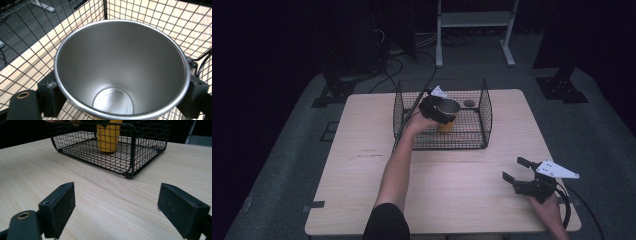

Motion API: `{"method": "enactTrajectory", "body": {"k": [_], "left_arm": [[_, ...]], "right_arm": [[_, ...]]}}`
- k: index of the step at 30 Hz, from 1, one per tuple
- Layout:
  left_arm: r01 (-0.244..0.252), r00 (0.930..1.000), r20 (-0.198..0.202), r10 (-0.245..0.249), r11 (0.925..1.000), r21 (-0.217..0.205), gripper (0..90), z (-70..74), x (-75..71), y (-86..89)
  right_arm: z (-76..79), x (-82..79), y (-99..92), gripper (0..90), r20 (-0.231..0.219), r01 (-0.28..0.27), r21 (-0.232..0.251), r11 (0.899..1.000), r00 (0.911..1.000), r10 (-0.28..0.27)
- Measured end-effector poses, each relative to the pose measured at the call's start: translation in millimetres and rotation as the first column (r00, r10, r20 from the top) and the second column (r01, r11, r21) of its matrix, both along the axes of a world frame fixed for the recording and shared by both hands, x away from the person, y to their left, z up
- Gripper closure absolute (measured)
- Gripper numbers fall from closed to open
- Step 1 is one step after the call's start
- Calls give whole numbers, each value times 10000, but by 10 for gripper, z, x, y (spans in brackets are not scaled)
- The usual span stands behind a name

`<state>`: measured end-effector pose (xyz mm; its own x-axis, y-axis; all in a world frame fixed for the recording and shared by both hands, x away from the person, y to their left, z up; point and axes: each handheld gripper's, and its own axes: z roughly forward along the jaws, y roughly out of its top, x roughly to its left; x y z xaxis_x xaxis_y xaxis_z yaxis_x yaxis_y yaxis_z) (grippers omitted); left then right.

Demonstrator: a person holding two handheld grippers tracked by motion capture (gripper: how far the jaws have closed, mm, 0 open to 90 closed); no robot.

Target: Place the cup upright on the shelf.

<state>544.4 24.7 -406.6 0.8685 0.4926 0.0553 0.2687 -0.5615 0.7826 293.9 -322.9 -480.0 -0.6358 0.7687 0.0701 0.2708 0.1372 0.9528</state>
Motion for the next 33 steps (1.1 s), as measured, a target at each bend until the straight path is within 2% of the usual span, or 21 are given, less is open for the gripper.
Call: {"method": "enactTrajectory", "body": {"k": [2,15,20,25,28,33], "left_arm": [[8,10000,-28,-7,9999,109,138,-3,-3,-4],[-111,9999,1,111,9998,144,120,8,-5,-11],[-242,9996,-110,242,9997,22,70,12,-3,-9],[-308,9995,-76,308,9995,70,51,22,-3,-1],[-353,9994,-24,353,9992,-165,34,50,-4,8],[-352,9993,125,356,9990,-259,29,90,-16,5]], "right_arm": [[0,0,0,136,3,0,-7,10000,10000,0],[0,0,0,135,2,-2,-1,10000,10000,2],[0,-1,3,135,17,-27,-5,10000,10000,27],[0,0,2,135,5,-14,9,10000,10000,14],[0,1,1,135,3,-19,6,10000,10000,19],[0,1,1,135,3,-27,20,10000,10000,27]]}}
